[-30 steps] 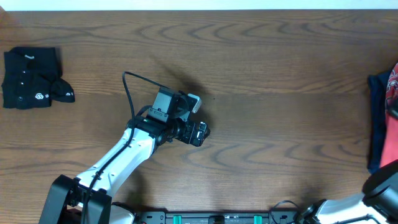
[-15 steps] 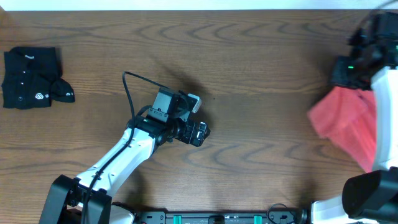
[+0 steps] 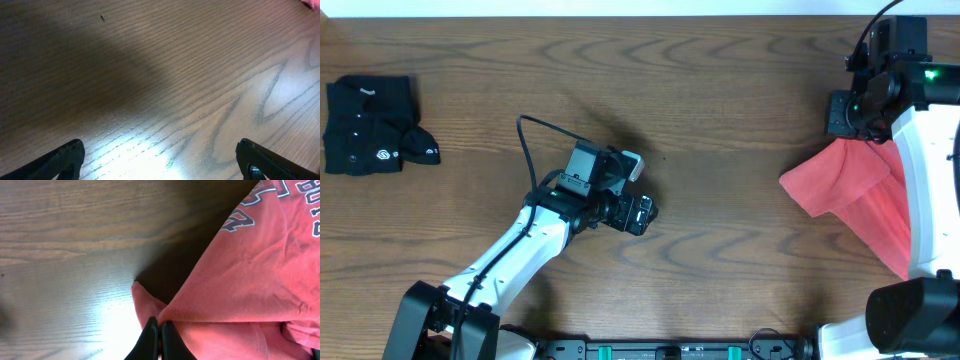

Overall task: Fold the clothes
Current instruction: 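Lift the red shirt with the right gripper and drag it toward center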

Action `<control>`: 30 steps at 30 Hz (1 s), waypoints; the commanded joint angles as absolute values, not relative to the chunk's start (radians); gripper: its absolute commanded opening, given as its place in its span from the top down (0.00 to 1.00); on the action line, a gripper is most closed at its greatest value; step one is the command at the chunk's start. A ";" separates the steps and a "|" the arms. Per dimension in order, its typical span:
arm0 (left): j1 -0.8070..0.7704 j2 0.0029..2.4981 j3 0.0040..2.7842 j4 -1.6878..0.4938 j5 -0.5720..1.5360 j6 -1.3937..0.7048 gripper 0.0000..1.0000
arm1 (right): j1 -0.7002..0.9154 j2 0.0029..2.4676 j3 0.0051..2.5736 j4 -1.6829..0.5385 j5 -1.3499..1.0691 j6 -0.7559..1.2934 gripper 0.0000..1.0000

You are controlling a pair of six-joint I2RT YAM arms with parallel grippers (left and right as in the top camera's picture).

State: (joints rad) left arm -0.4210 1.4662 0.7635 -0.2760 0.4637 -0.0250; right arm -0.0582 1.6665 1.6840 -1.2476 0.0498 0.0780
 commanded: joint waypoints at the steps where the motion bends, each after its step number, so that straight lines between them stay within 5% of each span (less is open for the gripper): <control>1: -0.423 1.470 0.782 -0.275 0.455 -0.013 0.02 | -0.014 1.623 1.773 -1.248 0.069 0.040 0.99; 14: -0.423 1.470 0.782 -0.274 0.455 -0.013 0.02 | 0.005 1.493 2.154 -1.374 0.179 0.044 0.99; 30: -0.400 1.470 0.782 -0.271 0.455 -0.013 0.02 | 0.069 1.658 2.162 -1.470 -0.054 0.032 0.99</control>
